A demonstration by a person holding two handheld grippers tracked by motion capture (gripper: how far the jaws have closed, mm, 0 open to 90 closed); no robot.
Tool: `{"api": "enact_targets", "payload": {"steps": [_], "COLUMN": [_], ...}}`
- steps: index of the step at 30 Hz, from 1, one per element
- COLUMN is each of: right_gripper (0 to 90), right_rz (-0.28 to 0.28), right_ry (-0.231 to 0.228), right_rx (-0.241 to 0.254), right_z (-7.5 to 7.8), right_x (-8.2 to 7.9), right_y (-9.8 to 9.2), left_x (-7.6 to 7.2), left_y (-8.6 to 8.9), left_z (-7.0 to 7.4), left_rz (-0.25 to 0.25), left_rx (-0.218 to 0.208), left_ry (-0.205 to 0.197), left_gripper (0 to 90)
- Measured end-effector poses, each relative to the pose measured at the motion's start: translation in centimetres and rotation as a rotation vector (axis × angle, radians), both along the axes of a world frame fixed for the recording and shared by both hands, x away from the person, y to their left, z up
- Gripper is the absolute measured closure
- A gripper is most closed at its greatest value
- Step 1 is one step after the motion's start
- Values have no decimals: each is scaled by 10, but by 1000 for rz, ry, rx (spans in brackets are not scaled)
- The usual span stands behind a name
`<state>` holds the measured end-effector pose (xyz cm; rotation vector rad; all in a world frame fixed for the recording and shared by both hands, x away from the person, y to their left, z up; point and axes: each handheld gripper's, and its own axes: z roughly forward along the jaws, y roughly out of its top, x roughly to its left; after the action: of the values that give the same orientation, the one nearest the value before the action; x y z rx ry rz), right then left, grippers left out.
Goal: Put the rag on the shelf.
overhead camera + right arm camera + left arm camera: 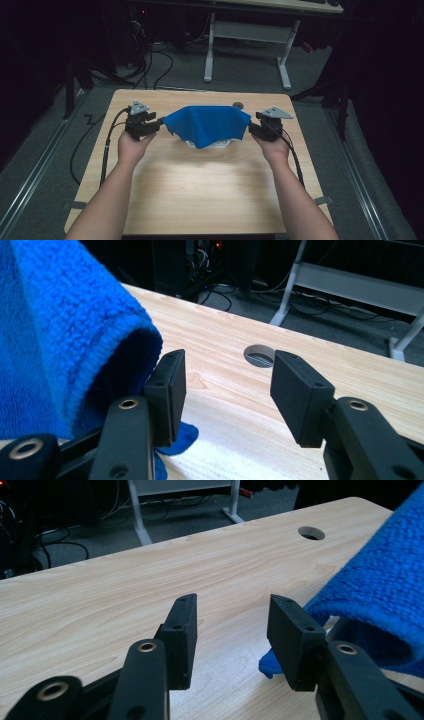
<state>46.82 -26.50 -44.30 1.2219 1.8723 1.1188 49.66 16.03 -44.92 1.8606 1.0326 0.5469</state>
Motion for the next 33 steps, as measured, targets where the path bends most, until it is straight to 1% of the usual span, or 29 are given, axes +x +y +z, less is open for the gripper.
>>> {"api": "enact_targets", "payload": {"steps": [1,2,4,7,8,9,11,13,14,15,16,17,18,19,20,21,22,23,24,25,26,27,29,30,31,32,33], "right_gripper": [484,478,472,467,468,467,457,450,450,451,448,440,439,433,433,431,433,433,429,429,415,408,420,419,419,417,409], "right_rz": [0,6,3,3,7,-1,4,9,9,12,12,13,19,20,20,23,28,28,33,33,33,39,44,40,40,48,50], "right_ry": [0,6,9,11,2,-21,0,4,1,-18,-21,-5,-3,2,2,1,-26,-26,-27,-27,-17,-6,-33,-31,-31,-26,-4], "right_rx": [0,-12,-15,-14,-18,-23,-29,-35,-33,-27,-25,-23,-24,-23,-23,-28,-18,-18,-16,-16,-28,-36,-57,-82,-82,-87,-95], "right_z": [0,1,2,3,3,2,2,2,2,2,2,3,3,3,3,3,2,2,0,0,-2,-3,-5,-6,-6,-8,-9], "right_x": [0,-3,-6,-10,-13,-19,-22,-27,-30,-34,-37,-39,-41,-45,-45,-48,-56,-56,-63,-63,-70,-73,-83,-88,-88,-97,-101], "right_y": [0,0,0,-1,-1,-3,-4,-6,-7,-8,-9,-10,-11,-11,-11,-12,-12,-12,-13,-13,-14,-13,-13,-12,-12,-12,-11], "left_x": [0,-3,-6,-10,-12,-16,-20,-25,-28,-31,-34,-38,-43,-43,-48,-51,-59,-59,-70,-70,-80,-84,-94,-98,-98,-105,-109], "left_y": [0,2,5,8,9,11,13,15,16,17,18,19,20,20,20,20,20,20,21,21,22,22,23,23,23,23,22], "left_z": [0,-1,-4,-7,-8,-10,-11,-12,-13,-14,-14,-15,-17,-17,-19,-20,-22,-22,-24,-24,-26,-26,-27,-28,-28,-29,-31], "left_rz": [0,1,10,16,18,21,18,19,19,18,18,17,15,15,10,10,3,3,-8,-8,-13,-19,-26,-30,-30,-35,-41], "left_rx": [0,-15,-22,-16,-12,-12,-14,-15,-23,-25,-29,-35,-44,-44,-42,-42,-39,-39,-42,-42,-44,-46,-56,-60,-60,-65,-66], "left_ry": [0,2,8,10,10,10,14,22,22,26,29,33,37,37,42,40,42,42,37,37,34,38,34,32,32,29,33], "left_gripper": [552,549,547,542,542,538,535,532,532,529,526,523,520,517,517,511,508,505,504,502,499,498,494,492,492,489,486]}}
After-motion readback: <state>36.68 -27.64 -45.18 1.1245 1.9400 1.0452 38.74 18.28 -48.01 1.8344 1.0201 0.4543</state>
